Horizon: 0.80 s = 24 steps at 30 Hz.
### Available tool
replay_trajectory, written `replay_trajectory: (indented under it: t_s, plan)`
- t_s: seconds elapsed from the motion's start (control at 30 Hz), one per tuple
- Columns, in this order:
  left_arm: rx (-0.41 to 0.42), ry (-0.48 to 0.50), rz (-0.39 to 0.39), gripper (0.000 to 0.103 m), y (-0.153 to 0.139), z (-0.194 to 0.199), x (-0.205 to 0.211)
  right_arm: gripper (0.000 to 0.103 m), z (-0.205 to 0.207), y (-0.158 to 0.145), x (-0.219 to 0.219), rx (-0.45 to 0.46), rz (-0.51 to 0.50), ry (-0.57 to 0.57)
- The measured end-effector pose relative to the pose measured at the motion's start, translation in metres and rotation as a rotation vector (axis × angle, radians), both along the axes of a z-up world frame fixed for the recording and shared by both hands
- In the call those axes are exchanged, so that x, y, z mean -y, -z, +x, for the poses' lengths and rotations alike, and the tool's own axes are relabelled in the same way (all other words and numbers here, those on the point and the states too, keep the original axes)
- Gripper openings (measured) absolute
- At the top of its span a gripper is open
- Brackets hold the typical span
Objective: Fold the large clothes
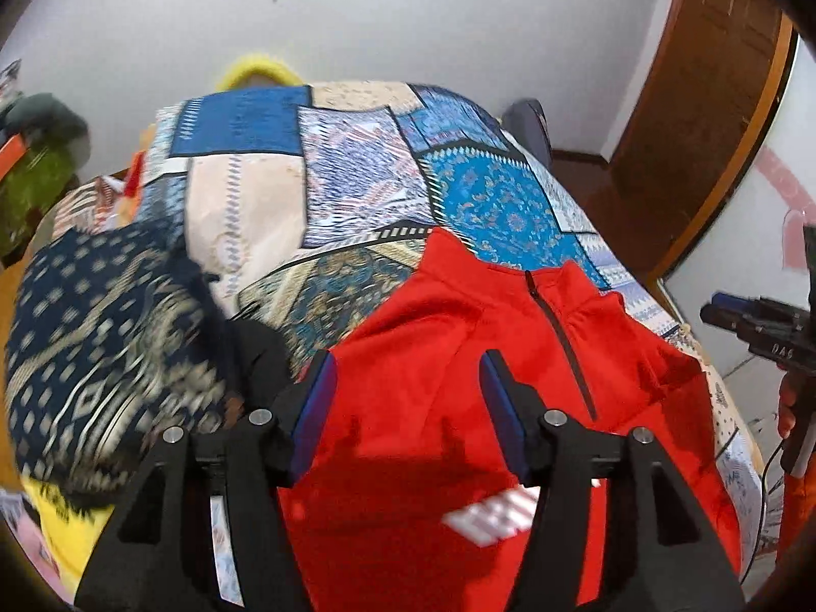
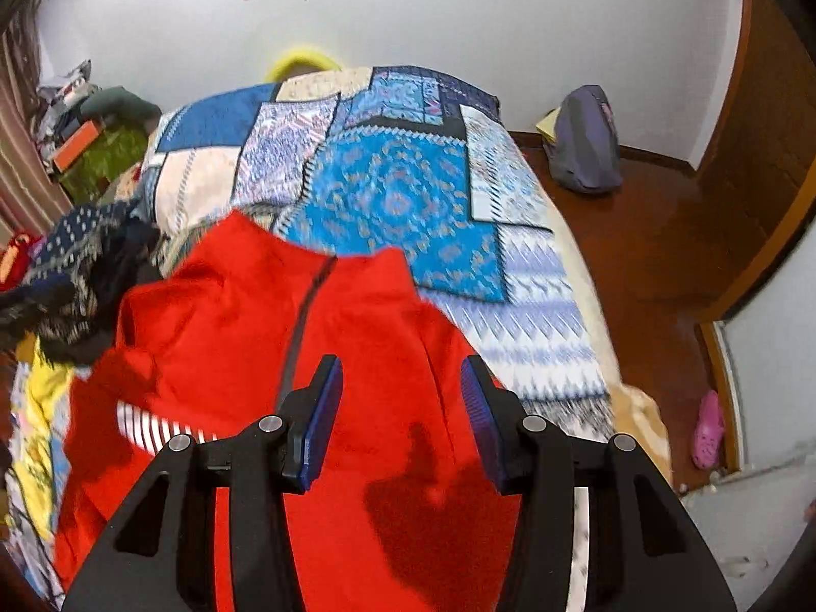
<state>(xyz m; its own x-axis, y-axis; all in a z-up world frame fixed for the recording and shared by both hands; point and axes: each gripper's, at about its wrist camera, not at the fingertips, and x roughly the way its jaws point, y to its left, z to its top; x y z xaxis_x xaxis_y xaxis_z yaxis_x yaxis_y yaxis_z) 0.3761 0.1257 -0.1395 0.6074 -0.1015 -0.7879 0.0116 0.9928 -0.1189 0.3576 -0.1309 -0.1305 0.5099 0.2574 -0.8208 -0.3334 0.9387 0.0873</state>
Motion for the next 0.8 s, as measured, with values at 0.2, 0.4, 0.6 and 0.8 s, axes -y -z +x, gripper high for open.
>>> replay_trajectory:
  t_s: [0.2, 0.4, 0.6, 0.8]
  plan:
    - [-0.069, 0.038, 0.002, 0.062, 0.038, 0.059, 0.011, 0.051, 0.050, 0.038, -0.014, -0.094, 0.018, -0.014]
    - [-0.148, 0.042, 0.042, 0.062, 0.088, 0.102, 0.014, 0.051, 0.096, 0.092, -0.022, -0.198, 0.019, -0.004]
    - [-0.168, 0.038, -0.045, 0.072, 0.118, 0.121, 0.003, 0.055, 0.111, 0.127, -0.018, -0.241, 0.108, 0.008]
    - [-0.102, 0.122, 0.017, 0.013, 0.109, 0.110, 0.021, 0.028, 0.093, 0.119, -0.034, -0.169, -0.016, -0.069]
